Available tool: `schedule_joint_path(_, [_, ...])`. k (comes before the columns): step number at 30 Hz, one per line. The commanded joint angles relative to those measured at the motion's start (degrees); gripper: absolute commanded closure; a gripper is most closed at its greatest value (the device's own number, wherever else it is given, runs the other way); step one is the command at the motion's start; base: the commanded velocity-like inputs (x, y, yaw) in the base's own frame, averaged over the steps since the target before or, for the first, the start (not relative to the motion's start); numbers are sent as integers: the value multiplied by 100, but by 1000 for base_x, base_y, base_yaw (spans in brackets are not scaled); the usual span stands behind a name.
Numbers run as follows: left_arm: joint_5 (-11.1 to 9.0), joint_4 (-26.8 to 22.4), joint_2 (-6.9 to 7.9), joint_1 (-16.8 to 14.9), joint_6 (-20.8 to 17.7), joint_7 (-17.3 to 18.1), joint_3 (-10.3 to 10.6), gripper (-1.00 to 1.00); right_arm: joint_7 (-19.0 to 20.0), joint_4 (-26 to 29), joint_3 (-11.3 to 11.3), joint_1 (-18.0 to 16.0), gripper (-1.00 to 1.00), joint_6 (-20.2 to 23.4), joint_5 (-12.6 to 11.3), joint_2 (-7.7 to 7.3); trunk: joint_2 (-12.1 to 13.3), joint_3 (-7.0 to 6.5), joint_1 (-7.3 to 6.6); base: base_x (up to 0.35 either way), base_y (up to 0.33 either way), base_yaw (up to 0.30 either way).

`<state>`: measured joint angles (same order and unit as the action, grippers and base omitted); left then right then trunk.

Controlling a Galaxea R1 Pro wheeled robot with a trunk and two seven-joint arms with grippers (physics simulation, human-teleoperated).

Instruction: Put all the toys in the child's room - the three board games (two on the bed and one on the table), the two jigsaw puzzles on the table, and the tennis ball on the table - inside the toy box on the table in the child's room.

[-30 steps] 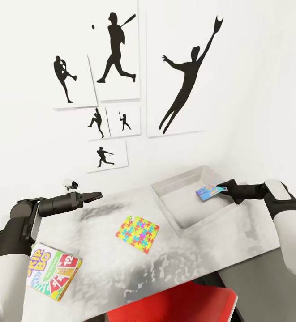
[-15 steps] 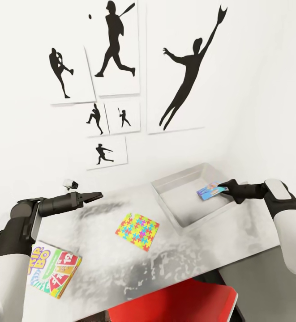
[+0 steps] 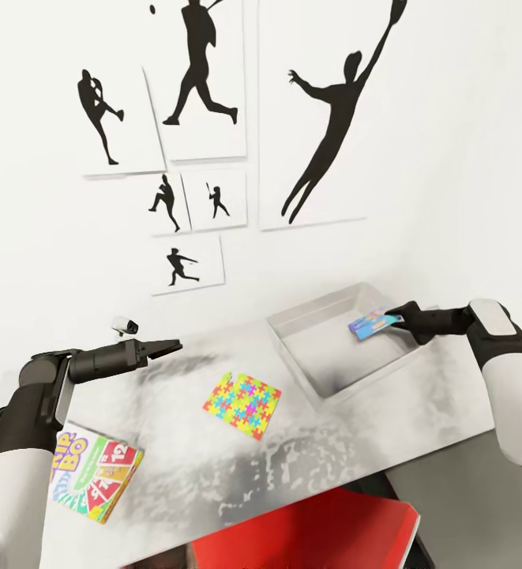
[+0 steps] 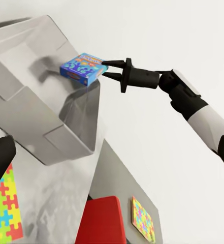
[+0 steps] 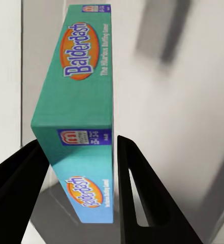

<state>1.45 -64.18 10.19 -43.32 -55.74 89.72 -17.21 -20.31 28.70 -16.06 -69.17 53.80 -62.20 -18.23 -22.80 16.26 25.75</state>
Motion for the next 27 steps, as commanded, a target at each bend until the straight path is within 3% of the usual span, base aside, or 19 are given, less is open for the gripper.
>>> schedule_joint_path(1, [18, -1, 0, -6, -60, 28, -2, -100, -60, 4, -20, -10, 100, 14, -55, 4, -12, 21, 3, 0, 0, 0])
schedule_joint_path(21, [22, 2, 0, -8, -57, 28, -2, -100, -66, -35, -16, -203, 100, -171, -44, 65, -12, 209, 3, 0, 0, 0])
schedule_joint_path(27, [22, 2, -3, -4, -60, 28, -2, -100, -57, -45, 9, -218, 100, -233, 120, 73, -12, 266, 3, 0, 0, 0])
